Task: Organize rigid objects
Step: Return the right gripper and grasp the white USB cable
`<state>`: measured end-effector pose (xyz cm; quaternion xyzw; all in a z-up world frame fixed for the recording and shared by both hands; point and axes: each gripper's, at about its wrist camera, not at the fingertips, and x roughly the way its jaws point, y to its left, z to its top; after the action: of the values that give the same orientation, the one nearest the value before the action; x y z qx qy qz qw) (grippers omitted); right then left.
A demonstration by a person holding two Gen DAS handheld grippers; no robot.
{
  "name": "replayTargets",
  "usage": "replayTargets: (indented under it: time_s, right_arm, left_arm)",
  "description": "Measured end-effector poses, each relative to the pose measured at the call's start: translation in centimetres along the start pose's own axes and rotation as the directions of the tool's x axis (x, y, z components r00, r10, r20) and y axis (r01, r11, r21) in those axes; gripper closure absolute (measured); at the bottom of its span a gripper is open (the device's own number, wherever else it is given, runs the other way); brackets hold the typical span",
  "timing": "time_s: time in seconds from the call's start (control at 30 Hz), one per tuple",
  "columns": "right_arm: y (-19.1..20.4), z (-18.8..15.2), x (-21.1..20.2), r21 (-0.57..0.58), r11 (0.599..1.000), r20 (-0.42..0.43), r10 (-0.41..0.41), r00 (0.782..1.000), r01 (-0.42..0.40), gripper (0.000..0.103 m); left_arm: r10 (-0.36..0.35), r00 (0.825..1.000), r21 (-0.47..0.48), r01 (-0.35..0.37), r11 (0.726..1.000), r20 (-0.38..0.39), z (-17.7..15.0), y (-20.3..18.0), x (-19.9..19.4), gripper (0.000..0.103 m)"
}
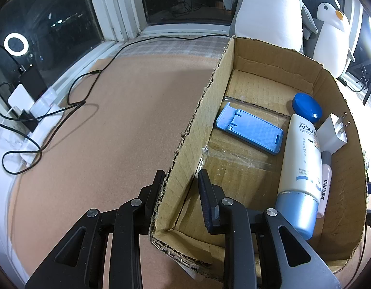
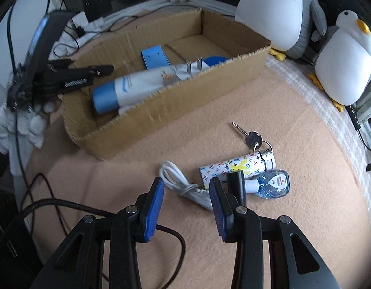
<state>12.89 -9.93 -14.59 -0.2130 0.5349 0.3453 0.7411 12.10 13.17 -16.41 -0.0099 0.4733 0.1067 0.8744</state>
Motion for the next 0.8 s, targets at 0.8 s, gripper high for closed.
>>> replayTargets:
  time_s: [0.8]
  right_arm:
    - [0.0,-0.2,1.6,-0.04,0.999,-0.065,-0.026,0.998,0.024,0.084]
  left_arm:
    - [-0.013,1.0,-0.011,0.013,1.0,-0.006,-0.1,0.2,0.0,0.078]
